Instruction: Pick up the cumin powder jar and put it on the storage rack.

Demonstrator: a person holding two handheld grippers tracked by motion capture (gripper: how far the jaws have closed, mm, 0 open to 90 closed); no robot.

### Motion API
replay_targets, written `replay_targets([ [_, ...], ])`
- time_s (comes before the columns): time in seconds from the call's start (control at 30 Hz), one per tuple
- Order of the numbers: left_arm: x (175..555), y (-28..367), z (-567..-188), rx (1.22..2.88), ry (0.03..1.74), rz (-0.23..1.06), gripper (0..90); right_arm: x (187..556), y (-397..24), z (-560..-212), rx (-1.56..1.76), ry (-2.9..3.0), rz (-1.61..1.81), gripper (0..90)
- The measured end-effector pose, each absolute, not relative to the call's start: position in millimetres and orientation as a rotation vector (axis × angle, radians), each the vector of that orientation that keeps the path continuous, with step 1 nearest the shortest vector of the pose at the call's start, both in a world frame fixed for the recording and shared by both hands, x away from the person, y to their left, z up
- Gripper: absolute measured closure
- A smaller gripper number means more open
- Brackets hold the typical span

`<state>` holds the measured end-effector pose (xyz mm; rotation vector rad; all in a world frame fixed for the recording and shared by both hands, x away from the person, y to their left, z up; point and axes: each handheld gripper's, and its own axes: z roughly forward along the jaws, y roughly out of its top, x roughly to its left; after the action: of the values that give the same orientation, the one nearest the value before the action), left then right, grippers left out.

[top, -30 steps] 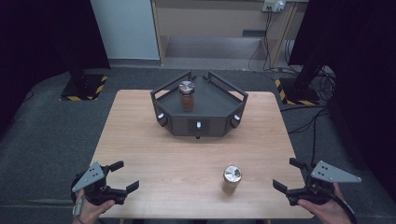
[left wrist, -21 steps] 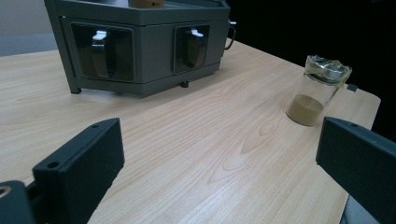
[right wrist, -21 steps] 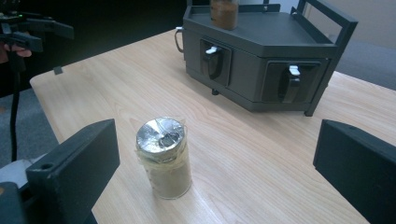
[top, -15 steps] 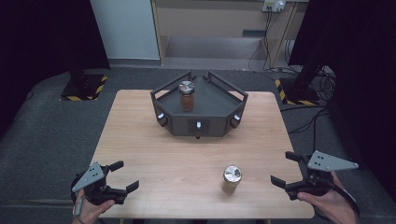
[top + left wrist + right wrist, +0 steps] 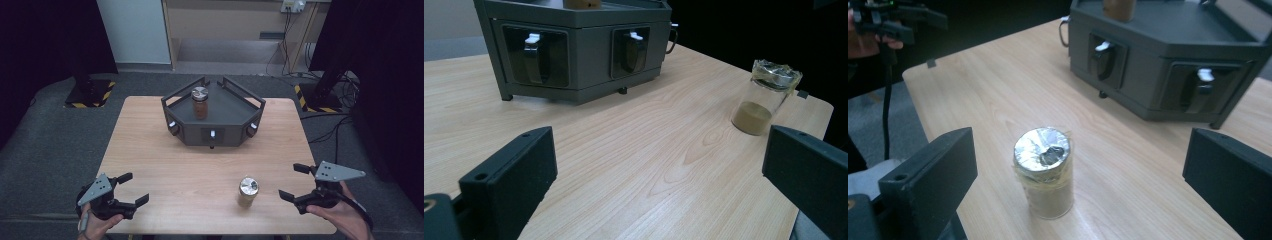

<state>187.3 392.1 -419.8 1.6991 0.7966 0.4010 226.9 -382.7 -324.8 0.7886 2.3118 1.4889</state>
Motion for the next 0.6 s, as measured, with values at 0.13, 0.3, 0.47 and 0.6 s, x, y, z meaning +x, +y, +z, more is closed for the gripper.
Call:
replay_targets([
  [0.13, 187.0, 392.1, -419.7, 1.698, 0.794, 0.404, 0.2, 233.7, -371.0, -326.9, 0.767, 2.362, 1.451, 1.9],
  [0.3, 187.1, 392.2, -419.8, 1.698, 0.794, 0.403, 0.3, 244.6, -359.4, -334.7, 0.757, 2.415, 1.439, 1.9],
  [0.47, 187.1, 391.8, -419.7, 1.700, 0.792, 0.403, 0.3, 254.8, -345.6, -341.1, 0.734, 2.459, 1.416, 2.1],
  [0.6, 187.0, 391.8, -419.8, 1.700, 0.789, 0.404, 0.3, 261.0, -336.3, -343.7, 0.717, 2.485, 1.398, 2.7],
])
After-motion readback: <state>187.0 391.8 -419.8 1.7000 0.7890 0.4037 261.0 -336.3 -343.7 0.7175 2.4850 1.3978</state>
